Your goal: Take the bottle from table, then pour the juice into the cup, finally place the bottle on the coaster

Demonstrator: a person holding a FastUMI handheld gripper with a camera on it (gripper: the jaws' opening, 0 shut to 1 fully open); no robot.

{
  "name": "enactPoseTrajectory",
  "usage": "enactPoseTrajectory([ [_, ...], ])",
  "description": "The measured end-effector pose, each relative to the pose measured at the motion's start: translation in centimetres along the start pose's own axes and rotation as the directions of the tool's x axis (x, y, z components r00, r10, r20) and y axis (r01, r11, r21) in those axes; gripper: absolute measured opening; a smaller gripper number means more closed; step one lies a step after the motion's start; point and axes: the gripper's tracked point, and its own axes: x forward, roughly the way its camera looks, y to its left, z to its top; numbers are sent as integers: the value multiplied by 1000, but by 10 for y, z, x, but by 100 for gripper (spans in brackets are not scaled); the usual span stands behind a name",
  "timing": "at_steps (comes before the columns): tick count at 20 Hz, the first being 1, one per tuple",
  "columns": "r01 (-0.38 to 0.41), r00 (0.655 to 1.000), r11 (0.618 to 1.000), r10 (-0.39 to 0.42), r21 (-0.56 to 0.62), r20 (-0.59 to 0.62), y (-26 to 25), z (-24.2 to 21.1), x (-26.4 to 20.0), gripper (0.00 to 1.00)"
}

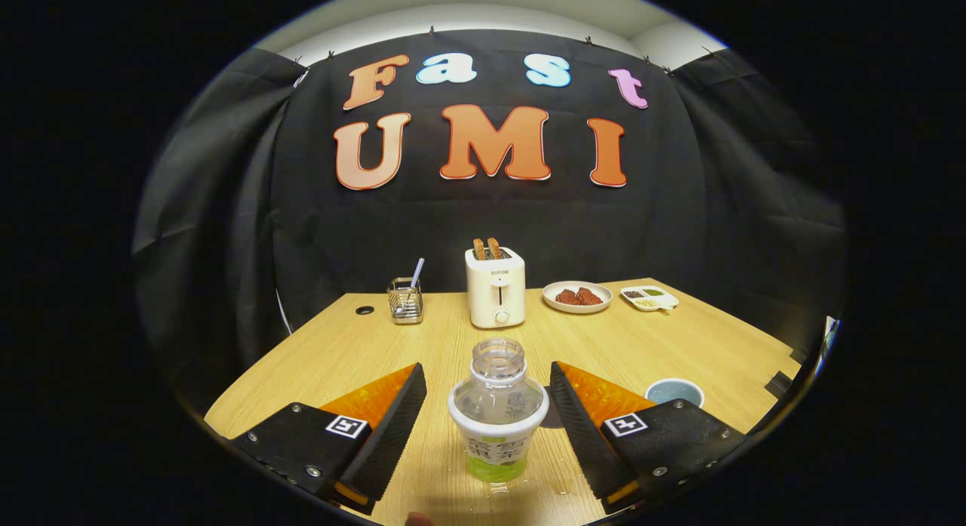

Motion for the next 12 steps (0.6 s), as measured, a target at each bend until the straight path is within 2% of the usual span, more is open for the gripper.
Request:
enactPoseTrajectory([
  [12,-8,990,1000,8,5,-140,0,-71,28,98],
])
